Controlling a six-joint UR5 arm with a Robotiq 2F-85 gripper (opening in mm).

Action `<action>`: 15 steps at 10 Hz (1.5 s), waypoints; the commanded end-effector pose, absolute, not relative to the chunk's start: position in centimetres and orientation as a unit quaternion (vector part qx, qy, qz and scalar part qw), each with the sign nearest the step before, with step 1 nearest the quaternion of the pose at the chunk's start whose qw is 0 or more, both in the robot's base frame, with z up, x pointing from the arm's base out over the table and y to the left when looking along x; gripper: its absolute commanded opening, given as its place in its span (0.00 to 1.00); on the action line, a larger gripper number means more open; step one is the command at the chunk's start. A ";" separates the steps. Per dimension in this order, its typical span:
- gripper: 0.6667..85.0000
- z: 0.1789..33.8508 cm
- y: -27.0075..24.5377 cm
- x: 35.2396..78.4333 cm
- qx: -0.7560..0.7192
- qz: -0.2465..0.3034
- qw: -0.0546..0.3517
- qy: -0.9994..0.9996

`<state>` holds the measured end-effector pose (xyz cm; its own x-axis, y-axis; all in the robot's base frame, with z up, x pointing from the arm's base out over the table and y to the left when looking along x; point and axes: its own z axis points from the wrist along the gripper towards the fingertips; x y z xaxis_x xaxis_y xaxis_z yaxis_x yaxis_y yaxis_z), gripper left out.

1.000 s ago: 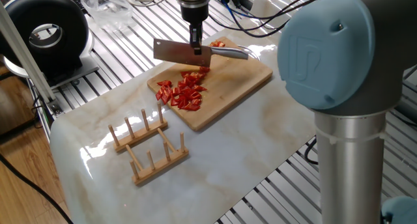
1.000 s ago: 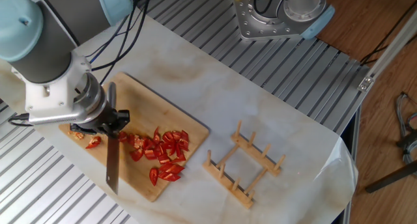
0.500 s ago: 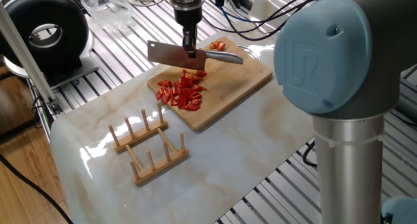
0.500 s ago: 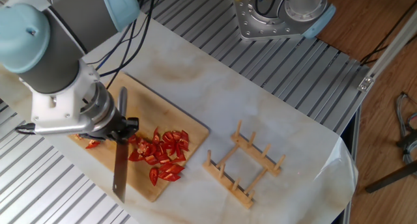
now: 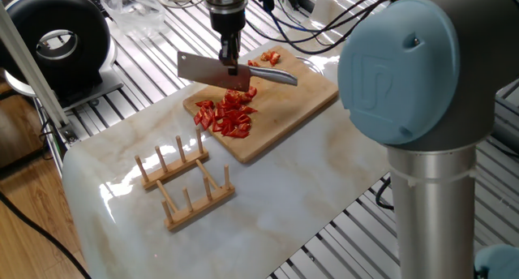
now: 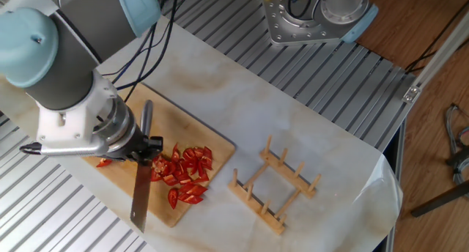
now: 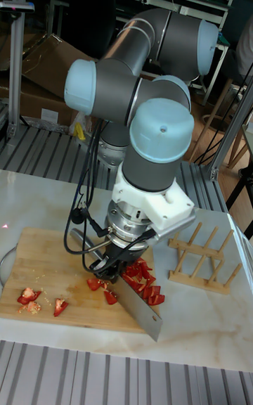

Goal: Chop the chili peppers

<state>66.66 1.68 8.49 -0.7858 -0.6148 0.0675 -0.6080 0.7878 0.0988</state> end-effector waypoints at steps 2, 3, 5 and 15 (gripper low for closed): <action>0.01 11.4 -1.8 69.4 0.215 0.075 -0.008 -0.974; 0.01 12.1 -3.2 69.7 0.181 0.106 -0.021 -0.978; 0.01 11.8 -4.8 70.6 0.149 0.126 -0.033 -0.980; 0.01 7.9 -8.4 72.7 0.082 0.131 -0.019 -0.988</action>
